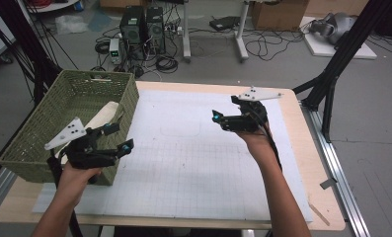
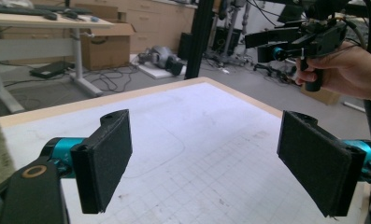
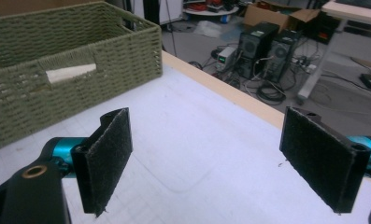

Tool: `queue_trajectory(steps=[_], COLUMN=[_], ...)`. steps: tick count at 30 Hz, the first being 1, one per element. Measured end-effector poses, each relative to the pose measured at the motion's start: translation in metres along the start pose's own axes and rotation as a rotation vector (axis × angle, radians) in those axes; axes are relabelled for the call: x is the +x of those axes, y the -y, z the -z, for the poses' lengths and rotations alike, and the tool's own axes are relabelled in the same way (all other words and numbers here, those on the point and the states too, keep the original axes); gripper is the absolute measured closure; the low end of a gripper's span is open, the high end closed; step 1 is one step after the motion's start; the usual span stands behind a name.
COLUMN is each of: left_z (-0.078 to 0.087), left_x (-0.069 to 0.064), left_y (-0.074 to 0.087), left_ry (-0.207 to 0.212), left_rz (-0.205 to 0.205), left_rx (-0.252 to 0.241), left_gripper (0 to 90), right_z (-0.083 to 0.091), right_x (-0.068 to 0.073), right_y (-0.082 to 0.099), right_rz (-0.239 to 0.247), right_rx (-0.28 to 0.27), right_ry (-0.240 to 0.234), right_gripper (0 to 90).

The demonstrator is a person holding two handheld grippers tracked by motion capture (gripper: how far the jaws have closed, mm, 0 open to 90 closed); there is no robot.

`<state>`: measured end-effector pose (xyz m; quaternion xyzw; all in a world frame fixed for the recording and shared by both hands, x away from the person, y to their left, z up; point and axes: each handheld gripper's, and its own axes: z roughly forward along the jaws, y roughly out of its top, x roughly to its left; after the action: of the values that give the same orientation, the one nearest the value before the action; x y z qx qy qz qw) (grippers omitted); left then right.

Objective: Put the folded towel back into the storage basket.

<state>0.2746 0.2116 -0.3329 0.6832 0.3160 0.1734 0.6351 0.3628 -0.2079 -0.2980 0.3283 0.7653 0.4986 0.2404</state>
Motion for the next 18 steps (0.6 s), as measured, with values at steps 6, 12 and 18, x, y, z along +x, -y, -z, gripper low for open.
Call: queue_trajectory(steps=[6, 12, 18], left_z=[-0.016, -0.035, -0.049], left_x=[-0.006, -0.013, -0.019], left_y=[0.003, 0.008, 0.016], left_ry=[0.037, 0.080, 0.110], left_rz=[-0.022, -0.025, -0.038], left_rx=[0.015, 0.035, 0.041], left_gripper=[18.7, 18.7, 18.7], right_z=[0.025, 0.045, 0.063], right_x=[-0.004, -0.006, -0.007], right_y=[0.024, 0.050, 0.077], right_rz=[-0.024, -0.033, -0.046], right_rx=[-0.013, -0.005, 0.001], right_ry=[0.039, 0.086, 0.116], right_gripper=[15.8, 15.8, 15.8])
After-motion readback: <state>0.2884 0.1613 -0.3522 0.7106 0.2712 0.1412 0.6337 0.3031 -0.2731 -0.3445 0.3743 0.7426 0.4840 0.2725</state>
